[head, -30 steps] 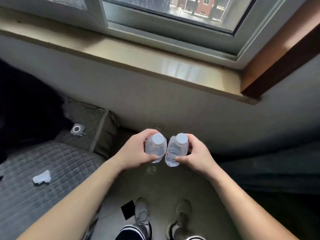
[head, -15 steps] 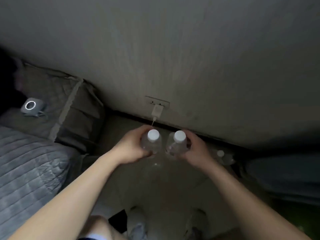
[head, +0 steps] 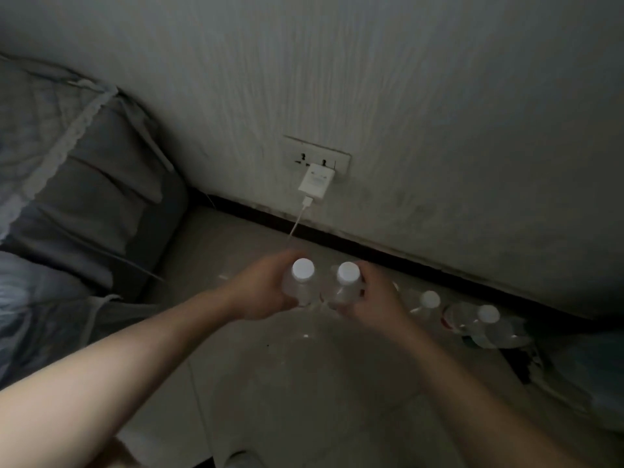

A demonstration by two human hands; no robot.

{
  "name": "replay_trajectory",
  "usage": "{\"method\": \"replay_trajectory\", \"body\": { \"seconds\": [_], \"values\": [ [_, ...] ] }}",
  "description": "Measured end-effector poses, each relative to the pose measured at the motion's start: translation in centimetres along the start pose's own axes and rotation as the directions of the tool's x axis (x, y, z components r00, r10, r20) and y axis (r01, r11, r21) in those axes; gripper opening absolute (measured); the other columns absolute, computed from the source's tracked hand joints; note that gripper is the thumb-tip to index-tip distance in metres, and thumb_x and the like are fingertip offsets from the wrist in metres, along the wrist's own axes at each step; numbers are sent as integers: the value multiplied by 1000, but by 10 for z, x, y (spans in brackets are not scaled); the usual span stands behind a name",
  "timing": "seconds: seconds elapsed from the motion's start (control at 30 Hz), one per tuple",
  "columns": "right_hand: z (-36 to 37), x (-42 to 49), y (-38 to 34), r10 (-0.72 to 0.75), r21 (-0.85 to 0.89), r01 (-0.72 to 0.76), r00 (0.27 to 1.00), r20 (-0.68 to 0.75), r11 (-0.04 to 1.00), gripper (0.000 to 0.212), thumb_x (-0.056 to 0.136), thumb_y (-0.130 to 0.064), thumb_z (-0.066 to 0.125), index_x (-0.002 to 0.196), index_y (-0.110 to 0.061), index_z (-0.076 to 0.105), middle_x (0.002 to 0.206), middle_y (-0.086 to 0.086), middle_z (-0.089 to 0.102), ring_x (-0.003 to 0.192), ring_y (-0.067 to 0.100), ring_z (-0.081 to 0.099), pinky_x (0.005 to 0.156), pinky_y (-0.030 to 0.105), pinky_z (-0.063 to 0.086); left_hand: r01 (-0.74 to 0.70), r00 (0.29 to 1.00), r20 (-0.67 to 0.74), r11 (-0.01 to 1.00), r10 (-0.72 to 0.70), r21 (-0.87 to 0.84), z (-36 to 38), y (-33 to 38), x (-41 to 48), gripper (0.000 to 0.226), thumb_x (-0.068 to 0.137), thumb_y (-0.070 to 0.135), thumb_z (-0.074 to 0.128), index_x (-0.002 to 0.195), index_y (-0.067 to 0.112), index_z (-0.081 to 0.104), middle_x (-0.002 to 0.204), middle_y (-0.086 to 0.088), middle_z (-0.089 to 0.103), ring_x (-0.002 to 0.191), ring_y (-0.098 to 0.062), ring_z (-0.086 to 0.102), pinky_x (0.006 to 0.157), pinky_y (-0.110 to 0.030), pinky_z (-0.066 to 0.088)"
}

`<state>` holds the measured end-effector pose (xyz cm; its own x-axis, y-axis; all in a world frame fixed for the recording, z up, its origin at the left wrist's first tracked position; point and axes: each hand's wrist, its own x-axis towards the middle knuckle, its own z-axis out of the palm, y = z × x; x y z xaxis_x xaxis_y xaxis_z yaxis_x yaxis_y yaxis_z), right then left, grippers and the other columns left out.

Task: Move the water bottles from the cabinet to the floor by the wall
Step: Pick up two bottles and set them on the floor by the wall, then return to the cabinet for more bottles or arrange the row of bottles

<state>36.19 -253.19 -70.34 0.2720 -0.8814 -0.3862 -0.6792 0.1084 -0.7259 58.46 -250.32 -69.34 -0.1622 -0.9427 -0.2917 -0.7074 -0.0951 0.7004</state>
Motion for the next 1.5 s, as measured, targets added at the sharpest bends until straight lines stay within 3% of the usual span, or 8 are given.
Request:
{"method": "replay_trajectory", "body": {
  "seconds": [0.2,0.33,0.63,0.8,1.27,1.5],
  "values": [
    [17,15,20,-4,-42,6,999,38,999,59,71,-30,83,122,-26,53,114,-9,58,103,11,56,87,30,46,30,998,-60,999,-31,-16,34,-23,10,59,68,16,84,118,31,55,114,12,60,103,-8,58,83,-21,45],
    [33,23,31,30,-60,-28,999,23,998,54,74,-30,82,120,-32,52,110,-16,53,104,9,55,84,26,41,62,996,-62,997,-64,-35,49,-32,13,56,70,17,84,115,33,55,113,12,60,103,-8,58,89,-29,48],
    [50,37,55,69,-79,-67,997,23,995,46,75,-26,80,113,-28,55,108,-10,57,98,11,57,81,27,44,97,992,-79,993,-102,-66,59,-49,18,56,73,13,83,120,27,56,114,13,55,105,-6,53,90,-23,41],
    [55,39,63,56,-56,-55,998,23,997,42,78,-23,78,110,-31,52,107,-12,56,97,8,56,80,25,41,160,985,-62,986,-162,-47,70,-60,25,65,73,13,83,128,29,52,128,7,56,118,-12,53,97,-27,41],
    [64,43,67,84,-72,-84,996,-8,994,58,75,-22,80,125,-26,51,123,-4,59,111,17,58,95,36,50,107,994,-13,994,-107,-3,69,-64,31,68,74,15,83,133,27,51,134,3,55,121,-15,52,100,-28,42],
    [59,35,62,78,-58,-75,995,59,996,74,79,-19,78,143,-22,40,143,0,48,129,19,49,107,33,40,85,996,14,996,-86,32,60,-63,29,83,70,22,86,141,26,44,142,3,50,127,-15,50,100,-23,37]
  ]
}}
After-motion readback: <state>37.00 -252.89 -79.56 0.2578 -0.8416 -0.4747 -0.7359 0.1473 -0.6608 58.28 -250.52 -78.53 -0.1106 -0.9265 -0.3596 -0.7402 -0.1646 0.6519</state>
